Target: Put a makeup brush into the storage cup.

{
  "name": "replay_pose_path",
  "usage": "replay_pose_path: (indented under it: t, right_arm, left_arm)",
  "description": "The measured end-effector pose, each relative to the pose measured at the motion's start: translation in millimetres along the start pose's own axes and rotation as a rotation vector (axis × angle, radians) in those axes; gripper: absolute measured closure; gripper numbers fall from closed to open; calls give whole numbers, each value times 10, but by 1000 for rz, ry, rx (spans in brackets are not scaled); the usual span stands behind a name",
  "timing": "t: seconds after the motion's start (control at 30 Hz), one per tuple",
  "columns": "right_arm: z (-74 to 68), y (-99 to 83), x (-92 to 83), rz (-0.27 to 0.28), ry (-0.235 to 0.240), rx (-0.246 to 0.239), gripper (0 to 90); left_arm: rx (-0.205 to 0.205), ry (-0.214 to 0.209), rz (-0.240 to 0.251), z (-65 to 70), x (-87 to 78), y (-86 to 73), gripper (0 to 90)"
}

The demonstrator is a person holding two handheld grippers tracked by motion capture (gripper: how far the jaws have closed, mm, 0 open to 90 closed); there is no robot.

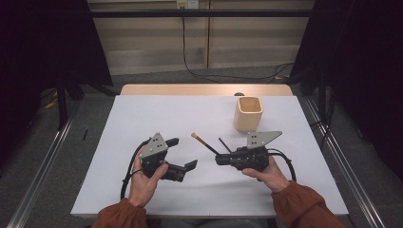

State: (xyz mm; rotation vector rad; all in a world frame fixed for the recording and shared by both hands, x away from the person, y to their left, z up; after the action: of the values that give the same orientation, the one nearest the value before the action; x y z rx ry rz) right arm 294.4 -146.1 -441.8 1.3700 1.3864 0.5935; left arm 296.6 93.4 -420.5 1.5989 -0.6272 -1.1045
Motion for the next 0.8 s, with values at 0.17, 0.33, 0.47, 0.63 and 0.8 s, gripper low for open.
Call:
replay_pose_path:
  t: [0.17,0.33,0.47,0.63,0.8]
  right_arm:
    - [10,-15,31,-5,3,3,850]
    - [-8,-16,58,-8,3,-2,850]
    - [-7,-12,49,-2,1,0,850]
    - [-3,-12,51,-1,4,9,850]
    - [-4,-18,67,-1,5,10,850]
  left_arm:
    - [6,-6,14,25,43,52,22]
    - [12,-33,26,42,83,108,24]
    - [20,-14,39,34,101,128,24]
    - [18,-24,48,43,117,153,23]
    - [0,-58,62,74,147,168,24]
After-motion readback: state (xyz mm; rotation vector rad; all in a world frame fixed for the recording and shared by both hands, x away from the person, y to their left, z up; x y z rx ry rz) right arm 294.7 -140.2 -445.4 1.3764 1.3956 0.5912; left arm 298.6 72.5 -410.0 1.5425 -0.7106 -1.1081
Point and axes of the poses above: each handheld gripper's, and its own axes: x roughly forward along the jaws, y roughly out of its top, z roughly to its right, the point moved 4 cm from there along x, roughly forward along the jaws, and after that the axes turned 9 degrees about x, right-handed, at the moved point
